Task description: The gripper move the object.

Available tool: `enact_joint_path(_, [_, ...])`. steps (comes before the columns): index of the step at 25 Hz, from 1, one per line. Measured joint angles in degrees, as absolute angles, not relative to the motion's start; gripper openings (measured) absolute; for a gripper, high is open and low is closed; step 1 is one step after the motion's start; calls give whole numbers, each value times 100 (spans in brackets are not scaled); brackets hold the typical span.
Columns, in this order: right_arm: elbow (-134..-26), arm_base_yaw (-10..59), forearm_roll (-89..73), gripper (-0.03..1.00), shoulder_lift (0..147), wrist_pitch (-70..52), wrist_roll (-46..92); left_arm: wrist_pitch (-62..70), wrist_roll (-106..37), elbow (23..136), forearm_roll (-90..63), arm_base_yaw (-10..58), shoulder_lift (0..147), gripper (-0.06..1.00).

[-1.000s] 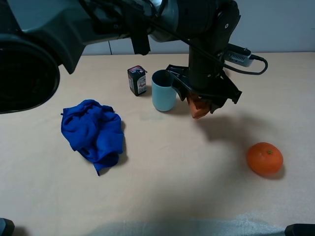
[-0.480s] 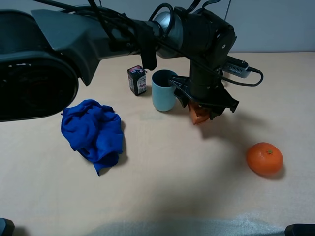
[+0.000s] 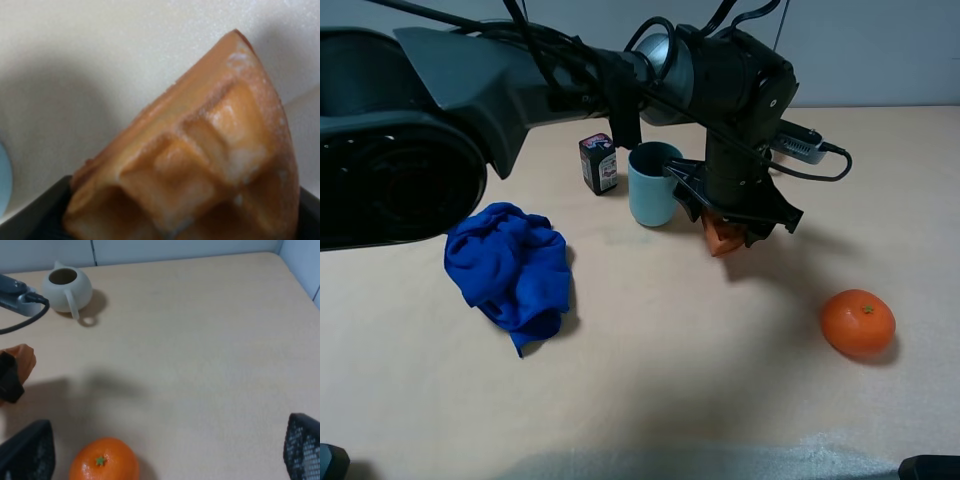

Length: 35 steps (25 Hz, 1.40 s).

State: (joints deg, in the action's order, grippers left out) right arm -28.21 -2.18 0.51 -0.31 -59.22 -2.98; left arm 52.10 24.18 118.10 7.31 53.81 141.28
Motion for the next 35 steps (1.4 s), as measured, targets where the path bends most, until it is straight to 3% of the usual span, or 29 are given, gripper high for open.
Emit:
enact_joint_path(18, [-2821,-218,51,69,-31,-5922,-298,5143,2425,11810,578,5381,14128,76])
enact_joint_path(26, [-2821,-218,51,69,-31,-5922,-298,5161,2442,11810,578,5381,14128,87])
enact_joint_path(35, [-2821,-218,51,69,-31,-5922,-298,5190,2449,11810,564,5381,14128,88])
